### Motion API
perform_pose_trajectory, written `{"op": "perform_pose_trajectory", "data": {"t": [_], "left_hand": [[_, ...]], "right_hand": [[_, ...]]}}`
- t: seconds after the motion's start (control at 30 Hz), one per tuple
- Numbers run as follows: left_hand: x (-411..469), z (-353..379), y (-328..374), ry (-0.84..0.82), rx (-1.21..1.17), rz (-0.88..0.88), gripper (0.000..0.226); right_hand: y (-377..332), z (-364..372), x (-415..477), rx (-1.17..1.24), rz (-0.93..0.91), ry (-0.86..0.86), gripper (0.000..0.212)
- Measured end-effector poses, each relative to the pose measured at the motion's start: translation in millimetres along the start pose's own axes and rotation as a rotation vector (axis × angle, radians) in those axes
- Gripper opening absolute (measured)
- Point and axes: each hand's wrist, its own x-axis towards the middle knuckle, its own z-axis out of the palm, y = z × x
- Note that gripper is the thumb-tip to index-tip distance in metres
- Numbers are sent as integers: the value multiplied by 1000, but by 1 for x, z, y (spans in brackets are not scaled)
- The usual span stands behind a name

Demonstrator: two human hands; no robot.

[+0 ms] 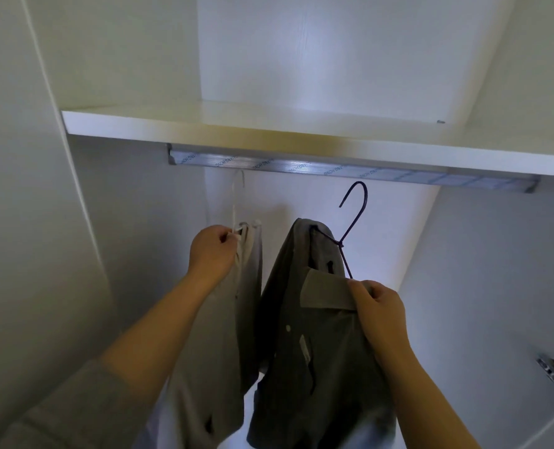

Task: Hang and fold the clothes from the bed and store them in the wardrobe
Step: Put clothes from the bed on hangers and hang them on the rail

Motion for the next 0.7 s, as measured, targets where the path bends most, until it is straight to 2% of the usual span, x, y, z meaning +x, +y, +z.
{"op": "perform_pose_trajectory", "data": {"t": [0.43,0.6,0.7], "left_hand": [[68,9,20,145,-93,38,36],[84,14,17,215,-118,-1,44],[90,17,14,213,-110,-23,41]], "right_hand": [[0,4,27,-46,-14,-61,27],[0,3,32,-50,-14,-66,29],[1,3,33,-51,-12,-67,29]]}}
